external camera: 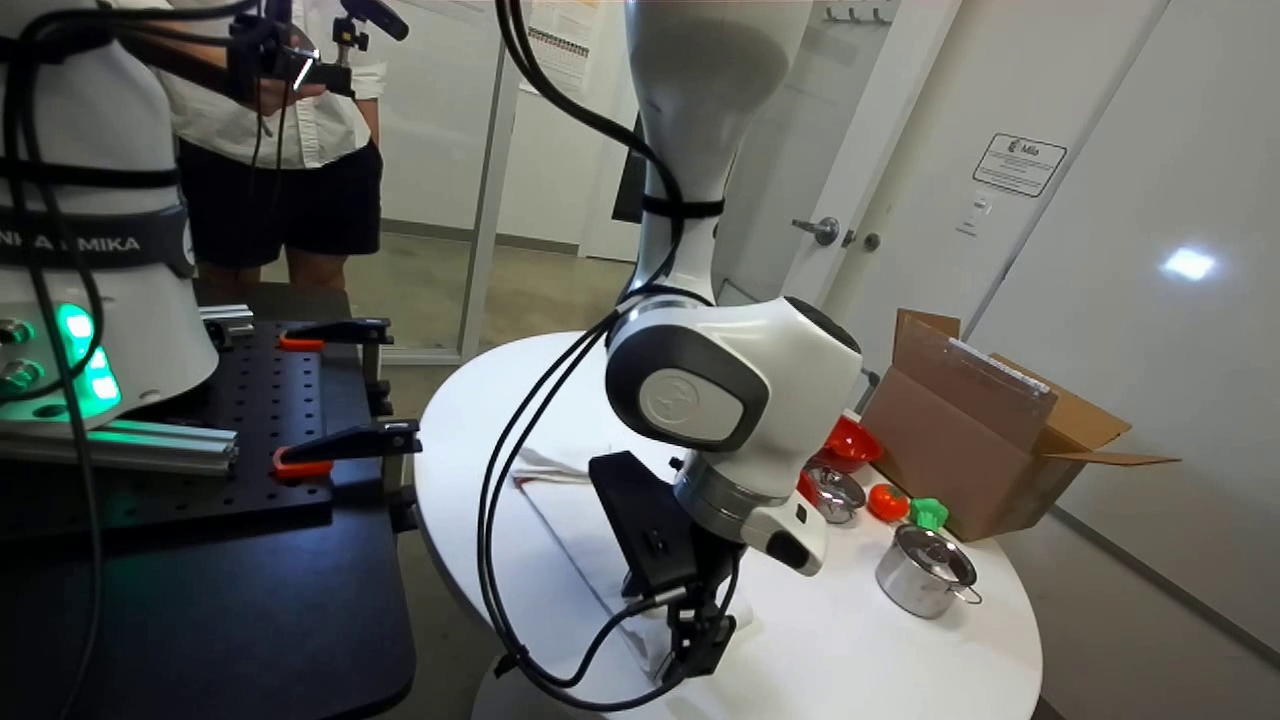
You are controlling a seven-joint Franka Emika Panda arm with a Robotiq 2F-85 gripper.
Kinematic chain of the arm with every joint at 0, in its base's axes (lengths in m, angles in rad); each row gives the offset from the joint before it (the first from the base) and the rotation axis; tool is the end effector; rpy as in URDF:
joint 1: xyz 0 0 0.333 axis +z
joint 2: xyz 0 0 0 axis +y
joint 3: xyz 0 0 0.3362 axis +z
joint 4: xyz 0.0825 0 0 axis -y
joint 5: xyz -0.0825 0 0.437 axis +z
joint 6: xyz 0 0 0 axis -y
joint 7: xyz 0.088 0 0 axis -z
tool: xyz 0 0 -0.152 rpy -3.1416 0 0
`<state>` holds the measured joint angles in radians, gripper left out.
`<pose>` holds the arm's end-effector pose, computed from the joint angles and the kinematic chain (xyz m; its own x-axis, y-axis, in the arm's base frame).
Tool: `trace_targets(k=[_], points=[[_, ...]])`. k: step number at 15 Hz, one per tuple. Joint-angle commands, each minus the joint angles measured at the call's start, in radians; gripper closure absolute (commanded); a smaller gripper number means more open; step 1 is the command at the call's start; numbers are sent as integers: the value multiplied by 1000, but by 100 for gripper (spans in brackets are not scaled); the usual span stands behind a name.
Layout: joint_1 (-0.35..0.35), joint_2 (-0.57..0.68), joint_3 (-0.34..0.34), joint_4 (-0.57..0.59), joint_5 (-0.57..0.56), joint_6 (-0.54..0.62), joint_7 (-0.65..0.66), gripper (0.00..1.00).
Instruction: Fold the towel in half then fold it in half again
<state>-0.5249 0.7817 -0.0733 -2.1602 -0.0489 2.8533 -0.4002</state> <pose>0.4407 -0.3084 -0.0565 0.9856 -0.1315 -0.1065 -0.1300 -0.9913 0.0215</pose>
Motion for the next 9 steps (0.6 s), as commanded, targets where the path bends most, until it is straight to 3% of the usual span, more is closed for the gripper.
trace_targets(k=[1,9], points=[[-16,-30,18,-15,-11,23,-27,0],[-61,-29,24,-5,3,13,-33,0]])
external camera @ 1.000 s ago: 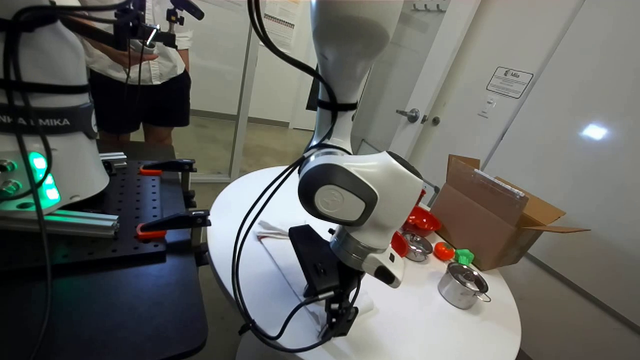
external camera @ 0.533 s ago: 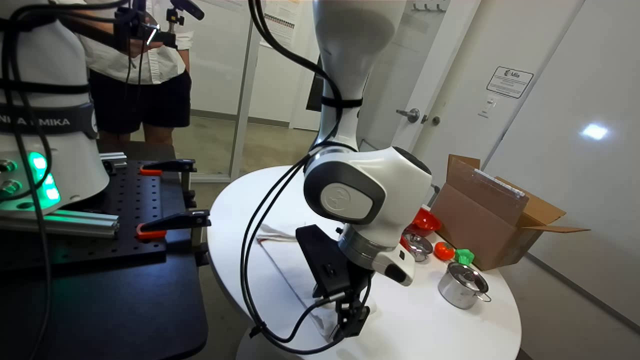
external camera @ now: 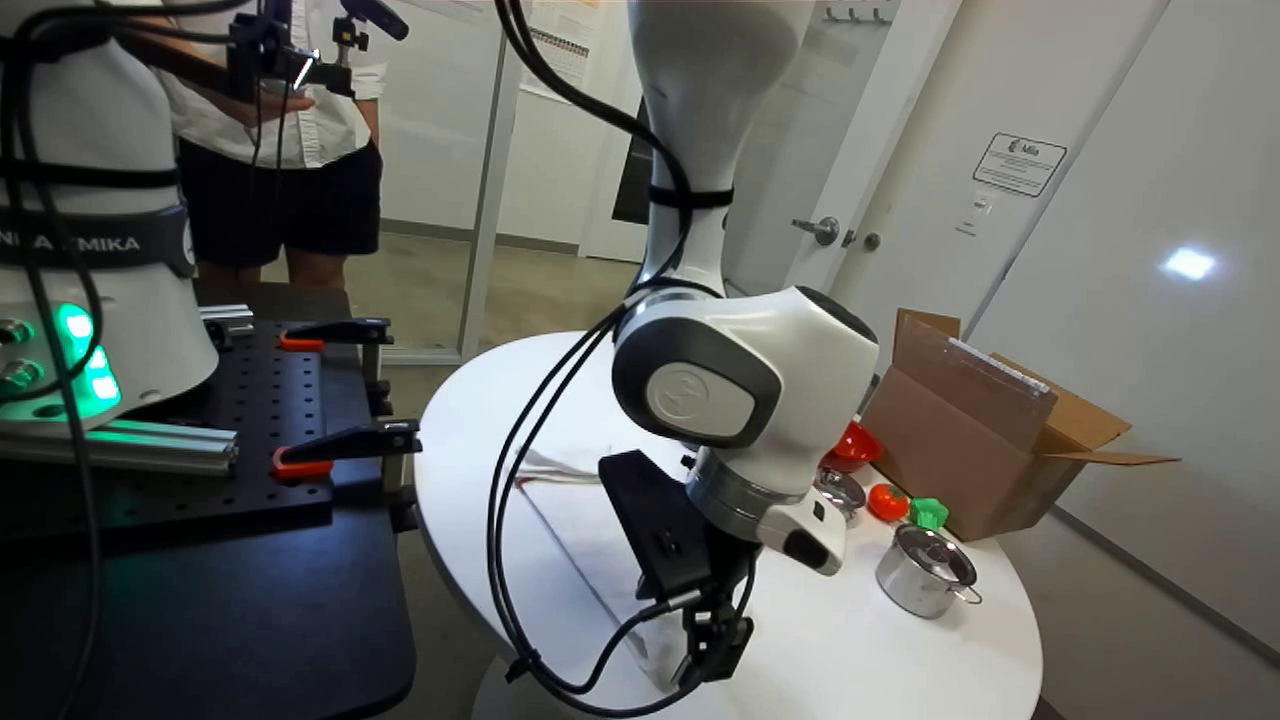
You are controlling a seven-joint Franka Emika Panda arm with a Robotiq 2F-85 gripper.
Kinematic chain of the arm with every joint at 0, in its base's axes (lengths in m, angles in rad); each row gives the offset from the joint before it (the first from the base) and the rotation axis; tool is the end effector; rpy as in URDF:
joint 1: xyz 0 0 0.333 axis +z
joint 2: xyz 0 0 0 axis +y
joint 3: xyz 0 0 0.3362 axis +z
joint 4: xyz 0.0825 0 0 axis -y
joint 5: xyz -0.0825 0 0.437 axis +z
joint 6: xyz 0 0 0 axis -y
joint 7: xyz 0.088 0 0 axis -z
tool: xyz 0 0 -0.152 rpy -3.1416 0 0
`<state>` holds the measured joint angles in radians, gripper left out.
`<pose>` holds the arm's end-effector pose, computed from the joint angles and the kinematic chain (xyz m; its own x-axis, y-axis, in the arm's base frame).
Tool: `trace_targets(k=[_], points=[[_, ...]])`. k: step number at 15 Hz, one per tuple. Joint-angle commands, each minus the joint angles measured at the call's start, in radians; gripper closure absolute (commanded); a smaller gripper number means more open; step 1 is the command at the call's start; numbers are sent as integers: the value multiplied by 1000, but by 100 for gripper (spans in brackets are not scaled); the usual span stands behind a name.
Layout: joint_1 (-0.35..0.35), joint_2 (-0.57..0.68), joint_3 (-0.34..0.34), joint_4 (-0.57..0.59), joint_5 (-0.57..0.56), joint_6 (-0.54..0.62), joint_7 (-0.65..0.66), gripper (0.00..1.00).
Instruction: Fold the towel in half then fold it in half again
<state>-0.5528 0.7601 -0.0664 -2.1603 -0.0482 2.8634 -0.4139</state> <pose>0.4429 -0.3220 -0.0443 0.9870 -0.1418 -0.0759 -0.1400 -0.9897 0.0281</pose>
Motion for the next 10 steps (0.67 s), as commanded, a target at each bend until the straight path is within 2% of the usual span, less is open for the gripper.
trace_targets(k=[1,4,5,7,10], points=[[-40,-5,20,-3,3,3,-19,0],[-51,0,25,2,2,0,-18,2],[-55,1,30,3,1,1,-20,26],[-61,0,37,2,1,1,-22,31],[-72,0,51,1,2,2,-27,52]])
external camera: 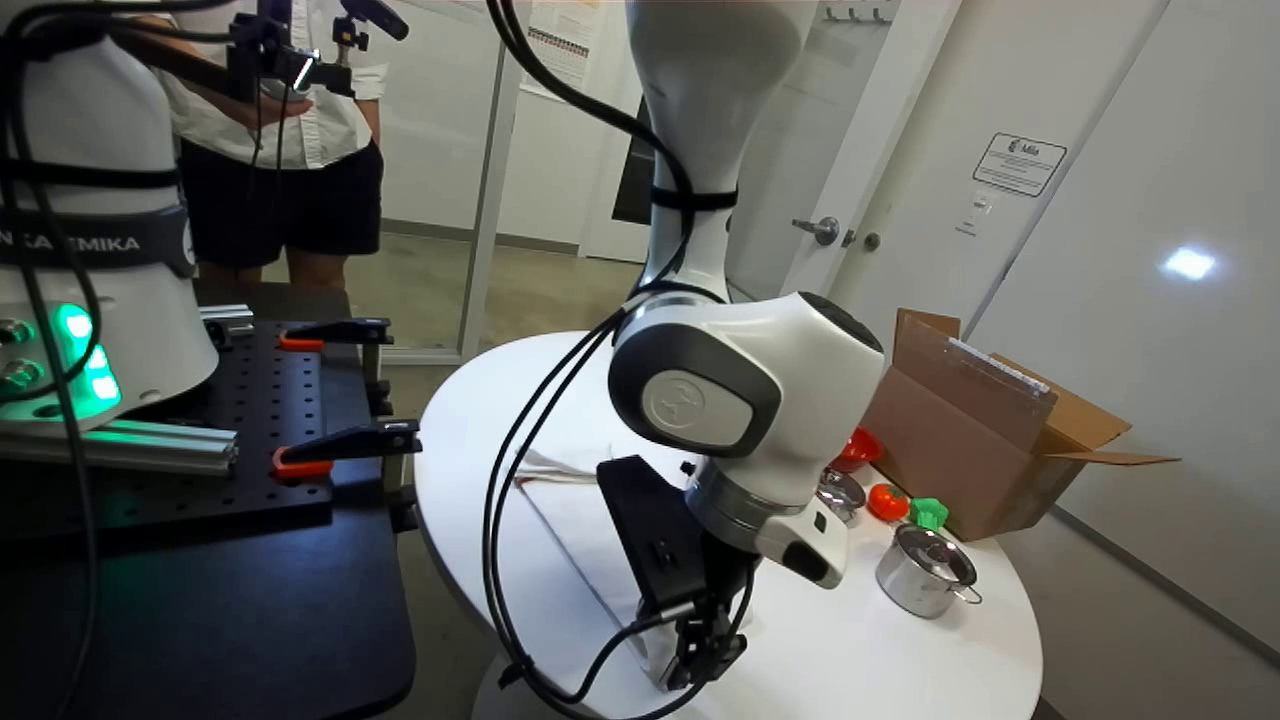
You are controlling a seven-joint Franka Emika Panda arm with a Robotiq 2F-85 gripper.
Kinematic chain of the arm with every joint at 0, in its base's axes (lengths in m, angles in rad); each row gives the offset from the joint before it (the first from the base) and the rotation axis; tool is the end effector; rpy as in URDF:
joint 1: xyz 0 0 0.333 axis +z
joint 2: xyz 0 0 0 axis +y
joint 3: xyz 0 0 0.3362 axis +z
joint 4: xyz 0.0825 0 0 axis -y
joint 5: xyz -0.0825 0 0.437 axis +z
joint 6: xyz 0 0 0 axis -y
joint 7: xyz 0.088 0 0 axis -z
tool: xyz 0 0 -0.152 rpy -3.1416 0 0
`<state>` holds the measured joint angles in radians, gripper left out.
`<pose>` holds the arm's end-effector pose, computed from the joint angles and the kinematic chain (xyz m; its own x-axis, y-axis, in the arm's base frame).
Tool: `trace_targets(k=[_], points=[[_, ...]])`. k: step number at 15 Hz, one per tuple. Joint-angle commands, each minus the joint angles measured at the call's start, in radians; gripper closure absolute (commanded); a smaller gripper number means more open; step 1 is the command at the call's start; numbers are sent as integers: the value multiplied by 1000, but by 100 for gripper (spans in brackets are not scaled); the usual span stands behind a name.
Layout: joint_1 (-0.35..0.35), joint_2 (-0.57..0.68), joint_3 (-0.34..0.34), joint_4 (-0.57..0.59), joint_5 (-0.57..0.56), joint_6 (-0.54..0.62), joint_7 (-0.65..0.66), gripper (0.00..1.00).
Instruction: Fold the towel in half then fold it in half again
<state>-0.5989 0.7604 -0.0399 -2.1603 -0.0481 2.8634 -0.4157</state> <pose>0.4378 -0.3280 -0.0451 0.9838 -0.1655 -0.0687 -0.1651 -0.9862 0.0112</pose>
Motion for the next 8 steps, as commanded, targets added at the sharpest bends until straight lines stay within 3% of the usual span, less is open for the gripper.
trace_targets(k=[1,6,8], points=[[-29,-1,28,0,2,2,-27,58],[-58,2,66,-2,4,11,-52,98],[-65,-5,79,-11,3,19,-59,100]])
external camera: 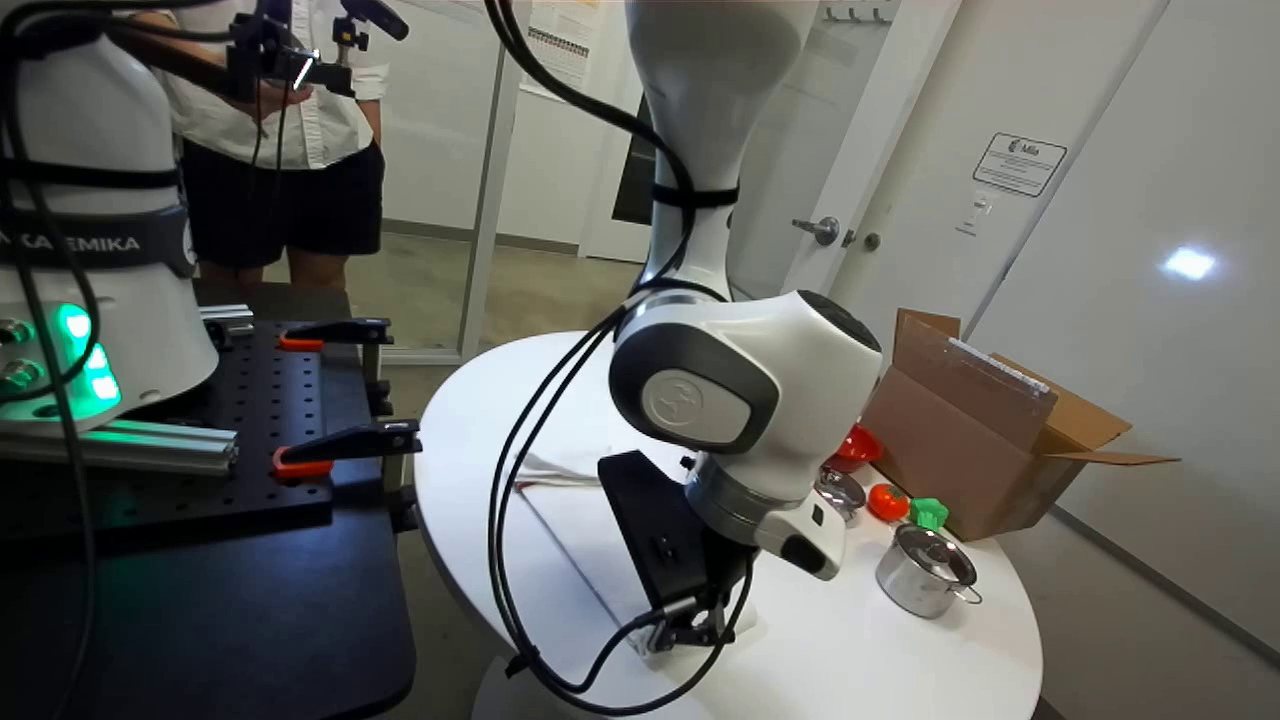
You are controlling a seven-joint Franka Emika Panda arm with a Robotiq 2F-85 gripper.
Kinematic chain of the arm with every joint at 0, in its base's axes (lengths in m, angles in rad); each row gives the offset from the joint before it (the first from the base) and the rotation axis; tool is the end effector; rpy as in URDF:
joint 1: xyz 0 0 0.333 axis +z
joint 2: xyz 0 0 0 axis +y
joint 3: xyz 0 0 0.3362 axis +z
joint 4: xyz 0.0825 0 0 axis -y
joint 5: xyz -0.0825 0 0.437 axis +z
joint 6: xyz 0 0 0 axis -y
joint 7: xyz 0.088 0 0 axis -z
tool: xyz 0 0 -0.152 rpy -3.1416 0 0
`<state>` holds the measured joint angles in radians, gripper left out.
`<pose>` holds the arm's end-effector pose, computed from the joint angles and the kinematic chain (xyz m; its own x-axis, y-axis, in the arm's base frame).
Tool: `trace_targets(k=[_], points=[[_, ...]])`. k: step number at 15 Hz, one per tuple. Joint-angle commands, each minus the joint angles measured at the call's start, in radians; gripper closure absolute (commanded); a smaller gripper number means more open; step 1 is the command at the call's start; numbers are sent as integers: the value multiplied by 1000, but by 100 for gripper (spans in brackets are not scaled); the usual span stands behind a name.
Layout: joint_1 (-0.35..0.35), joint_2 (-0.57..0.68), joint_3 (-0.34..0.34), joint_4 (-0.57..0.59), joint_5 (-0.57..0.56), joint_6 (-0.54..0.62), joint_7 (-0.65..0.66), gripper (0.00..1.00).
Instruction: Fold the towel in half then fold it in half again
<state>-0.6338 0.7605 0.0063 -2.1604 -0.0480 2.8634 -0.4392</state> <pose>0.4442 -0.3188 -0.0454 0.9883 -0.1422 -0.0547 -0.1434 -0.9895 -0.0189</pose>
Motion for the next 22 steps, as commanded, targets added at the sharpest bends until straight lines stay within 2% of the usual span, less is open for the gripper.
trace_targets(k=[1,6,13,18,22], points=[[-31,-21,38,-27,0,35,-40,100],[29,-157,18,-155,-50,155,-33,98],[145,-387,-61,-344,-114,268,-6,98],[289,-480,-167,-451,-172,351,13,98],[434,-464,-254,-506,-206,432,18,98]])
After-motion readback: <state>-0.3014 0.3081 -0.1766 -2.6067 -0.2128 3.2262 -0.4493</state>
